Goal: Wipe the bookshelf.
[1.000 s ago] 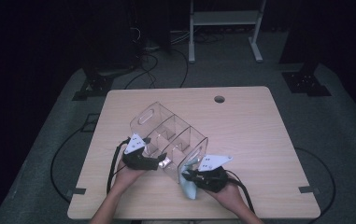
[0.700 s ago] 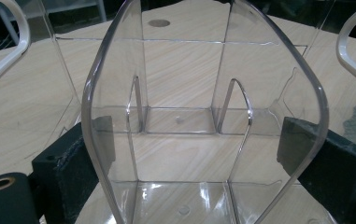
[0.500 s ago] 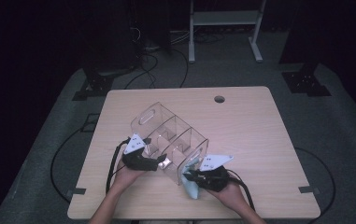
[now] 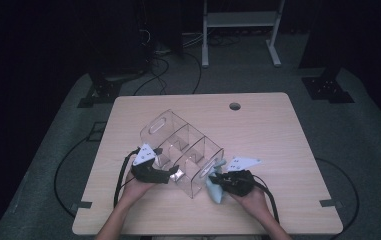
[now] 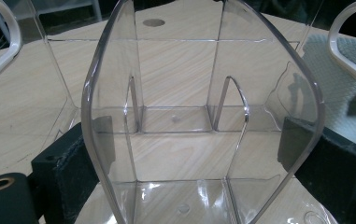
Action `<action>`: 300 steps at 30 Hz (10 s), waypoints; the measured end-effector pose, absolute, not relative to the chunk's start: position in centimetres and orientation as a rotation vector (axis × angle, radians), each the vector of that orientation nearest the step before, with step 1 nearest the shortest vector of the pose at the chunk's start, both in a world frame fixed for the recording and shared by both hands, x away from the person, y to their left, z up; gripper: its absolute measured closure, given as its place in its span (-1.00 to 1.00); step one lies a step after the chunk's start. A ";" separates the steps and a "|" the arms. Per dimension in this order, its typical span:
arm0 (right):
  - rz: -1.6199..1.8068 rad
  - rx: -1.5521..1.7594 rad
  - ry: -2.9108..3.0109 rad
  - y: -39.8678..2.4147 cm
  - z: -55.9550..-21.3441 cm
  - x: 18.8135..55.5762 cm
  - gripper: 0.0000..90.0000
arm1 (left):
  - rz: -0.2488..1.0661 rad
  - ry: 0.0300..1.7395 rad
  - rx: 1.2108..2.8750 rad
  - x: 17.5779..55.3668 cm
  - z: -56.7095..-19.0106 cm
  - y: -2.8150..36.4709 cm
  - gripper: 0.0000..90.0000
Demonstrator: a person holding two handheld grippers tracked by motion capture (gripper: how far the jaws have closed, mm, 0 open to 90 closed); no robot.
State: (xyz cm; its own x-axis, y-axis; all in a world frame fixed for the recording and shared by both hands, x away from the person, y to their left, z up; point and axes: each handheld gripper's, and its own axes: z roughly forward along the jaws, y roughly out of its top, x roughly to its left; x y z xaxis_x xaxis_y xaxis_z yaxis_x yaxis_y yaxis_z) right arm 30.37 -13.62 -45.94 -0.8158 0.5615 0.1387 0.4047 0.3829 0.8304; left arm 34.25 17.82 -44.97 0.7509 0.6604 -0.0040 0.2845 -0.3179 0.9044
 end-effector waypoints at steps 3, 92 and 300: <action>1.449 0.805 2.506 -12.5 -45.6 29.6 0.85 | 0.443 0.723 1.906 34.3 -45.0 18.1 -0.85; 1.465 0.977 2.178 -18.3 -41.9 33.4 0.85 | 0.435 0.700 1.910 34.0 -45.2 17.4 -0.88; 1.546 0.877 2.249 -15.7 -37.8 33.1 0.86 | 0.466 0.743 1.897 34.1 -45.0 17.3 -0.88</action>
